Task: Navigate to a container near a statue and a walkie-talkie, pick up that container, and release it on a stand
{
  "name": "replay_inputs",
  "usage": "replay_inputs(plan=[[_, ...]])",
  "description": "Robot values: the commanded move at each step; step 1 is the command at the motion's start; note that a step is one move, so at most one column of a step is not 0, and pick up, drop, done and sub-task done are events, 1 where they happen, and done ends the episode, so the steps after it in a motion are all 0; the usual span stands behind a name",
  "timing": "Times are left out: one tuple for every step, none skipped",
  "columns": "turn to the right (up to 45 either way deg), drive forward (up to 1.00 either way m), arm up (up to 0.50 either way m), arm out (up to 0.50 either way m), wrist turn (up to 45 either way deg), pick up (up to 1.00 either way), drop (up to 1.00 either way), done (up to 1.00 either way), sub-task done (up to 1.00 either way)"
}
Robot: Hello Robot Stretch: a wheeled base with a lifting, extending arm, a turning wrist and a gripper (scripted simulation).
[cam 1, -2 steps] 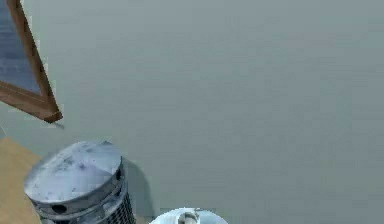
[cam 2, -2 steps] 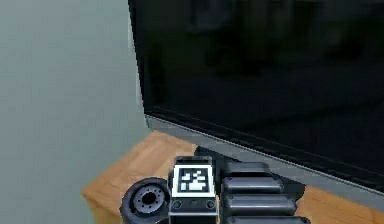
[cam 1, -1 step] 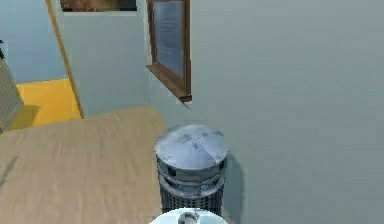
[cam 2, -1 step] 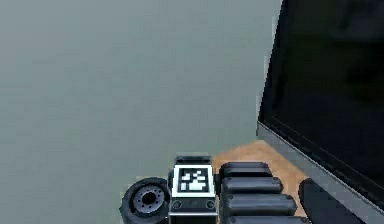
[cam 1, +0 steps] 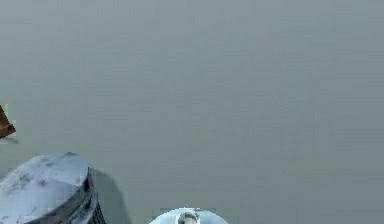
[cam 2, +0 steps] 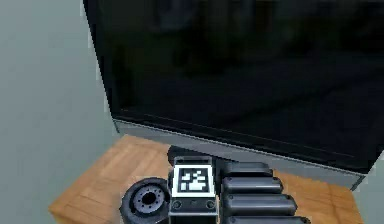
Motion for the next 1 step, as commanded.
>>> replay_inputs(plan=[[45.0,0.0,0.0,0.0,0.0,0.0,0.0,0.0,0.0]])
